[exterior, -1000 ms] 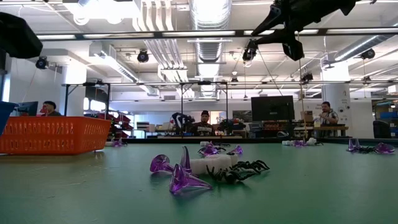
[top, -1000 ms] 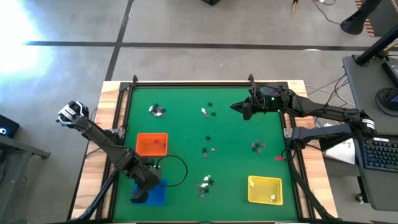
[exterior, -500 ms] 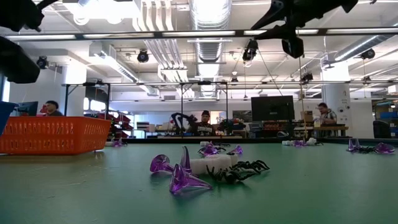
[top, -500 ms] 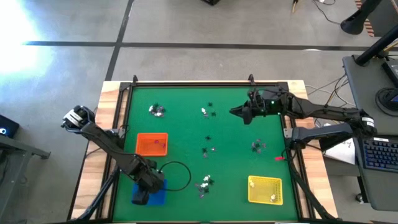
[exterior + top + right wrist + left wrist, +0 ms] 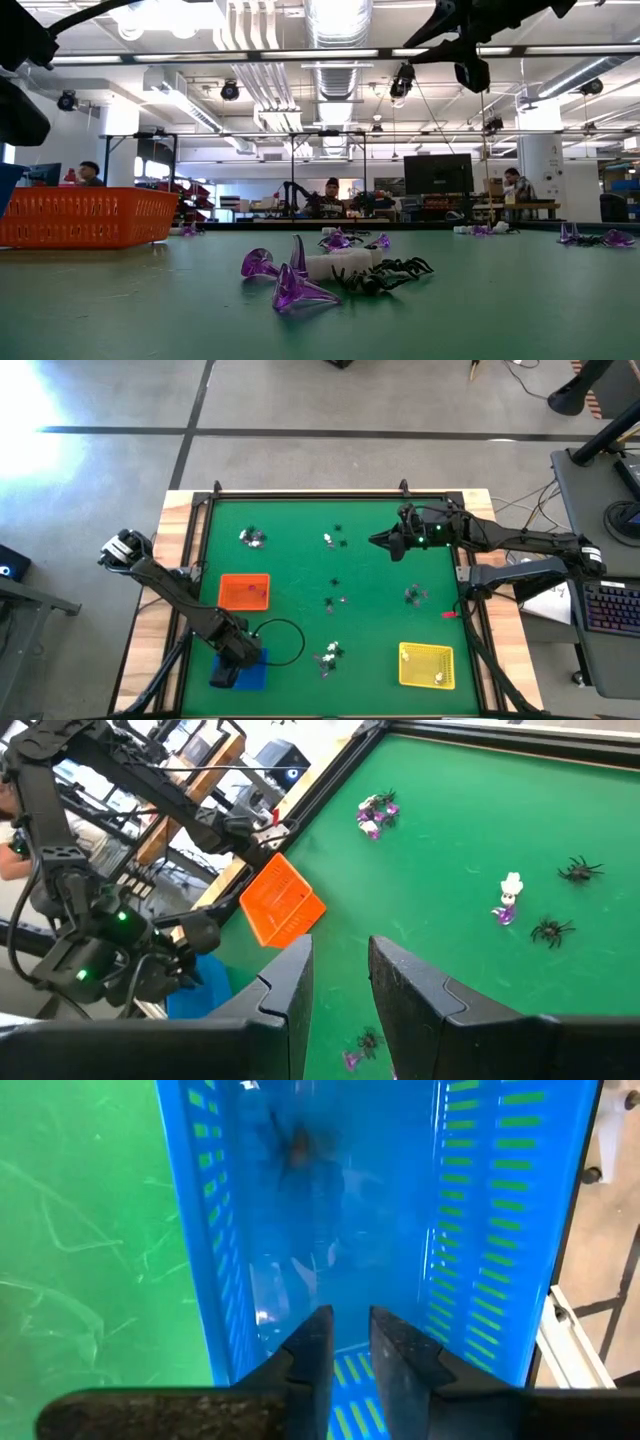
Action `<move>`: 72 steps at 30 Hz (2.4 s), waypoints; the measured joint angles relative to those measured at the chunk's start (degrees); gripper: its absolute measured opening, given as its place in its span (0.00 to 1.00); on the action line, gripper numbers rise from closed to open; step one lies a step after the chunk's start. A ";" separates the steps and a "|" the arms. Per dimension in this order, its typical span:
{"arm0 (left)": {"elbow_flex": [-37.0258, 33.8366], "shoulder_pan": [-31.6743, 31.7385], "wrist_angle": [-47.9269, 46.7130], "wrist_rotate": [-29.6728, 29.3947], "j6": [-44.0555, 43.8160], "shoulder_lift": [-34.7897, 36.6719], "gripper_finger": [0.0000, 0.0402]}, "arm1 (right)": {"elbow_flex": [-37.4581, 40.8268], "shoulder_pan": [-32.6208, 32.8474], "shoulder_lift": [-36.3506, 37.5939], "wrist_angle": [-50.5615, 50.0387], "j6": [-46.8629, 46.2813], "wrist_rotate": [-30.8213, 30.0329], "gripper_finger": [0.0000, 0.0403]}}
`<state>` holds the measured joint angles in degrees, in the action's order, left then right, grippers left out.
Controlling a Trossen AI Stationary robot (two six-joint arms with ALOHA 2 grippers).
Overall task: Sort Halloween decoration
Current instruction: Put the black spider toy into the blue bin, then put the white skeleton toy into the yellow bin
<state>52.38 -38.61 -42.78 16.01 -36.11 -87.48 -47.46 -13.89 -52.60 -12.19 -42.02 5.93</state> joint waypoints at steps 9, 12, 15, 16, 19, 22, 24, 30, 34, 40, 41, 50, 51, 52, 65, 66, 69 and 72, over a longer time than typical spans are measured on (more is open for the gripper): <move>0.27 0.02 -2.80 -1.10 -2.19 0.11 0.22 | 0.00 0.00 0.00 -0.02 0.47 0.02 0.23; 1.36 0.02 -6.17 -4.09 -3.30 0.30 0.22 | 0.00 0.00 0.00 -0.33 0.68 0.04 0.23; 3.04 0.02 -9.65 -7.30 -3.44 0.52 0.22 | 0.00 0.00 0.00 -1.61 1.52 0.05 0.23; 3.61 0.02 -10.33 -8.26 -3.42 0.65 0.22 | 0.00 0.00 0.00 -1.69 1.96 0.07 0.23; 5.70 0.07 -13.17 -11.55 -2.80 1.25 0.22 | 0.00 0.00 0.02 -1.57 2.16 0.09 0.23; 7.94 0.09 -17.37 -15.23 -2.58 1.44 0.22 | 0.00 0.00 0.01 -1.59 2.16 0.09 0.23; 9.33 0.10 -21.05 -18.90 -3.19 1.56 0.22 | 0.00 0.00 0.01 -1.54 2.18 0.09 0.23; 11.73 1.23 -28.67 -27.98 -3.88 2.36 0.22 | 0.00 0.00 0.02 -1.53 2.19 0.04 0.23; 12.31 3.52 -30.17 -30.15 -5.15 3.78 0.22 | 0.00 -0.11 0.02 -1.51 4.18 -0.02 0.23; 12.57 7.74 -30.22 -31.57 -5.40 7.22 0.22 | 0.00 -0.13 0.01 -1.51 10.50 -1.83 0.23; 12.54 8.55 -30.35 -31.98 -5.39 7.98 0.22 | 0.00 -0.11 0.02 -1.47 11.70 -3.02 0.23; 12.48 18.80 -30.56 -35.58 -4.42 14.97 0.22 | -0.02 -0.73 -0.45 0.23 19.89 -16.35 0.23; 12.46 20.07 -30.55 -36.05 -3.94 15.61 0.22 | -0.02 -1.31 -0.82 0.19 19.19 -17.09 0.23; 12.46 21.31 -30.63 -36.33 -3.71 16.29 0.22 | -0.02 -2.08 -1.34 0.01 18.64 -17.75 0.23; 12.61 33.70 -31.82 -38.26 -6.44 23.02 0.22 | -0.02 -14.08 -18.50 -2.86 11.85 -15.61 0.23; 12.61 33.99 -31.81 -38.31 -6.44 23.13 0.22 | -0.02 -15.01 -19.91 -2.94 11.69 -13.98 0.23; 12.61 34.34 -31.81 -38.47 -6.44 23.10 0.22 | -0.02 -17.15 -23.76 -2.89 11.72 -10.34 0.23; 12.61 34.34 -31.81 -38.56 -6.46 22.95 0.22 | -0.02 -18.47 -26.75 -3.02 12.75 -10.26 0.23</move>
<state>64.99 -4.27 -74.59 -22.55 -42.57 -64.54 -47.48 -32.36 -79.35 -15.20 -29.27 -4.32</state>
